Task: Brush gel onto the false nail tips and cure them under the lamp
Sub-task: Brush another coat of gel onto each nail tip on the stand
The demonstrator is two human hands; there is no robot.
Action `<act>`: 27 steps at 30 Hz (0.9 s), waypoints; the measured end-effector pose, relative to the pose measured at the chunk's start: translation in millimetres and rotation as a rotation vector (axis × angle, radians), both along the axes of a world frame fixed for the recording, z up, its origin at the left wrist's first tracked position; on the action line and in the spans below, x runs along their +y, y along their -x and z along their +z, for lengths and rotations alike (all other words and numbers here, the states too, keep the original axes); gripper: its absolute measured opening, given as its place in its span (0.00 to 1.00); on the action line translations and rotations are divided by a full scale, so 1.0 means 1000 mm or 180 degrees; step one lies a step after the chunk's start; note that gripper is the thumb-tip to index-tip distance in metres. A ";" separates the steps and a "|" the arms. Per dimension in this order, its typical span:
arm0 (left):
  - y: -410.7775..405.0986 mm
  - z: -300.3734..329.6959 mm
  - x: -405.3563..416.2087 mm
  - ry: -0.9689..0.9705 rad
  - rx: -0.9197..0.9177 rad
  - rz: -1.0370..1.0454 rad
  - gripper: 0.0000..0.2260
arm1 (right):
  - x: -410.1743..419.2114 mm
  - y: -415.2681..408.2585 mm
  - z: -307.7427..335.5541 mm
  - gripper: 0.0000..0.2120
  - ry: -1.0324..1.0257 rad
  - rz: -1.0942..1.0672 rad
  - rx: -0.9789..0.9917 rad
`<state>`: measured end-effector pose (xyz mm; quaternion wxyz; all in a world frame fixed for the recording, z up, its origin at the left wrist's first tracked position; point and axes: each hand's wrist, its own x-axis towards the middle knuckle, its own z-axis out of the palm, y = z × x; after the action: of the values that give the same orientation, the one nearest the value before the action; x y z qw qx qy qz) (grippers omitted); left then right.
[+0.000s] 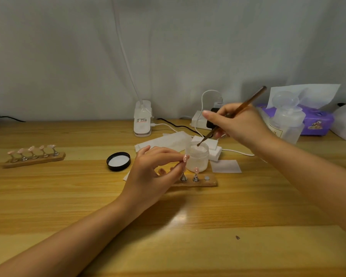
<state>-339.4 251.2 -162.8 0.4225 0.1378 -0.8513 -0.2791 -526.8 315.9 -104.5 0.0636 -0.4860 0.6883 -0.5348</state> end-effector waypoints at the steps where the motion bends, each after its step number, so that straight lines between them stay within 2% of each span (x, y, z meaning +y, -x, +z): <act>1: 0.000 0.000 0.000 -0.0007 -0.0007 0.0004 0.06 | 0.003 0.003 -0.001 0.13 -0.0006 0.0042 -0.0154; 3: 0.001 0.000 0.000 -0.0021 -0.0019 0.0023 0.06 | 0.010 0.007 -0.004 0.12 -0.0071 0.0146 -0.0328; 9: 0.001 0.001 0.000 -0.0066 0.0005 0.0027 0.09 | 0.025 0.014 -0.013 0.11 -0.0125 0.0243 -0.0225; 13: 0.001 0.001 0.001 -0.0067 0.0026 0.0011 0.10 | 0.034 0.014 -0.009 0.13 0.0143 -0.0032 -0.0261; 17: 0.002 0.000 0.000 -0.0067 0.0023 0.0003 0.11 | 0.046 -0.008 -0.019 0.13 0.0850 -0.0112 -0.0482; 19: 0.002 0.000 0.000 -0.0070 0.0037 0.0011 0.11 | 0.050 -0.025 -0.031 0.11 0.0879 0.0142 -0.0129; 22: 0.002 -0.001 0.000 -0.0048 0.0048 -0.0019 0.10 | 0.050 -0.040 -0.046 0.05 0.0795 0.0457 0.0898; 24: 0.003 0.000 0.000 -0.0014 0.0071 -0.0043 0.09 | 0.049 -0.045 -0.049 0.10 0.1001 0.0552 0.1097; 27: 0.004 0.000 0.000 0.0020 0.0050 -0.0015 0.11 | 0.047 -0.048 -0.053 0.23 0.1176 0.0469 0.1208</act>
<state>-343.2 251.0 -163.0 0.4290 0.1321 -0.8491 -0.2785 -478.3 363.3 -157.2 -0.1175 -0.6297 0.5414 -0.5446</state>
